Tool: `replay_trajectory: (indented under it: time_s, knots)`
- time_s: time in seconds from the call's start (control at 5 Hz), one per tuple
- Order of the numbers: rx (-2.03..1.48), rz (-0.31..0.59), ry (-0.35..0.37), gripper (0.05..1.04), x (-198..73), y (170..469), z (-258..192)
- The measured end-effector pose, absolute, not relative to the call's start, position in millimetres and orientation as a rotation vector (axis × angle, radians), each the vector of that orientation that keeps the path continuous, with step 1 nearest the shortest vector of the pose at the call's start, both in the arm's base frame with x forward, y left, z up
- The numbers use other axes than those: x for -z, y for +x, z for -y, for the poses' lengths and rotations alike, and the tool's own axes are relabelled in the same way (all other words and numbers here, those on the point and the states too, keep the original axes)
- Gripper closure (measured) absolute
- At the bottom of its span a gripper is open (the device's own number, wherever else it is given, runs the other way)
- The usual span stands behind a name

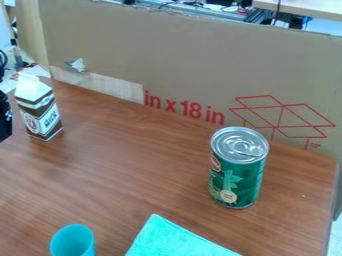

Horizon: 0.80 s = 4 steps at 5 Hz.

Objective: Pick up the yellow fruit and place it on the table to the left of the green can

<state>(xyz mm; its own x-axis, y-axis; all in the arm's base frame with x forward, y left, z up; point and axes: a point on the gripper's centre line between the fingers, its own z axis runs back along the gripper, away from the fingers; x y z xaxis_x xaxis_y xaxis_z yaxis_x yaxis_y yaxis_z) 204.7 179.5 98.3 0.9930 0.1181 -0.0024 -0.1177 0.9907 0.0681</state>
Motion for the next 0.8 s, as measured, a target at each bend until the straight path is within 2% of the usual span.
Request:
replay_trajectory:
  time_s: [0.2,0.4,0.6,0.8]
  knots:
    - [-0.119,-0.030,0.051,0.083,-91,202,-178]
    - [-0.112,-0.040,0.050,0.083,-95,198,-186]
    - [-0.211,-0.019,0.054,0.083,-94,185,-219]
    - [-0.256,-0.024,0.082,0.083,-89,185,-231]
